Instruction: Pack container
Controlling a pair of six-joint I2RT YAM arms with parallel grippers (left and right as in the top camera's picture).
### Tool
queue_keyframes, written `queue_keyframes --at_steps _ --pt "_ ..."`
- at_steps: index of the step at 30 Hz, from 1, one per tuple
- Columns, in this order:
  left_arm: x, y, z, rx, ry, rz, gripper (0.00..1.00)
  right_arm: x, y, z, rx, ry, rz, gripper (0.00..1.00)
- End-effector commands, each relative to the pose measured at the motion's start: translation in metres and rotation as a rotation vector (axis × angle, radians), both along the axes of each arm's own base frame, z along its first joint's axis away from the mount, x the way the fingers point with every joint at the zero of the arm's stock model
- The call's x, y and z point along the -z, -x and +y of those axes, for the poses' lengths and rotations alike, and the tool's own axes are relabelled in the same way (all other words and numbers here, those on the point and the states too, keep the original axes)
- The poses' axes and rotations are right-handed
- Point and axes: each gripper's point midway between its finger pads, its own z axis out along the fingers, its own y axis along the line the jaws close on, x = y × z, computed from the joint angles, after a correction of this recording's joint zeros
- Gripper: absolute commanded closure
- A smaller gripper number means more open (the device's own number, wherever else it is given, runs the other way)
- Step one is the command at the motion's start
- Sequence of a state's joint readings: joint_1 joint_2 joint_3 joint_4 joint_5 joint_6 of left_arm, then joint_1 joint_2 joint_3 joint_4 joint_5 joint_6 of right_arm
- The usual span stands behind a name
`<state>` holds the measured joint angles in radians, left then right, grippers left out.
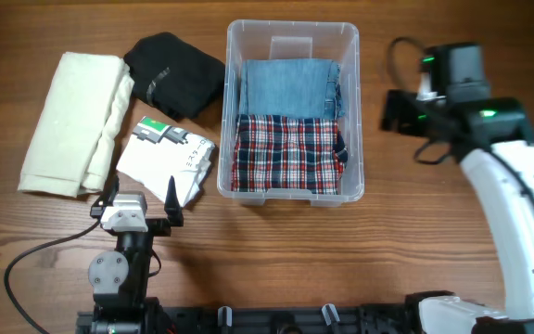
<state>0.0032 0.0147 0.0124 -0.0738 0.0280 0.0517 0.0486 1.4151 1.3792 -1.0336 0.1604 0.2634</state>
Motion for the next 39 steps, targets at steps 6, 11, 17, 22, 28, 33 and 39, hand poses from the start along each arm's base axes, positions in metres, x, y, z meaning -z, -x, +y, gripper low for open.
queue_keyframes --at_steps 6,11,17,22,28,33,39 --pt "0.002 0.0 0.002 -0.004 -0.019 -0.001 0.0 -0.014 0.021 -0.116 0.343 0.095 -0.025 0.0" --pt "0.002 0.0 0.002 -0.004 -0.019 0.0 0.0 -0.014 0.022 -0.118 0.349 0.094 -0.025 0.0" --pt "0.001 0.0 0.001 -0.004 -0.019 -0.006 0.0 -0.014 0.022 -0.118 0.348 0.092 -0.025 0.0" --pt "-0.012 0.007 -0.044 0.264 0.016 -0.055 0.0 -0.014 0.022 -0.118 0.347 0.092 -0.025 0.0" --pt "-0.072 0.018 -0.055 0.33 0.078 -0.087 0.0 -0.014 0.022 -0.118 0.348 0.092 -0.026 0.0" --pt "-0.119 -0.005 -0.046 0.274 0.018 0.151 0.0 -0.014 0.022 -0.118 0.348 0.092 -0.026 0.0" --pt "-0.143 -0.075 -0.042 0.278 0.023 0.702 0.0 -0.014 0.022 -0.118 0.347 0.092 -0.026 0.0"
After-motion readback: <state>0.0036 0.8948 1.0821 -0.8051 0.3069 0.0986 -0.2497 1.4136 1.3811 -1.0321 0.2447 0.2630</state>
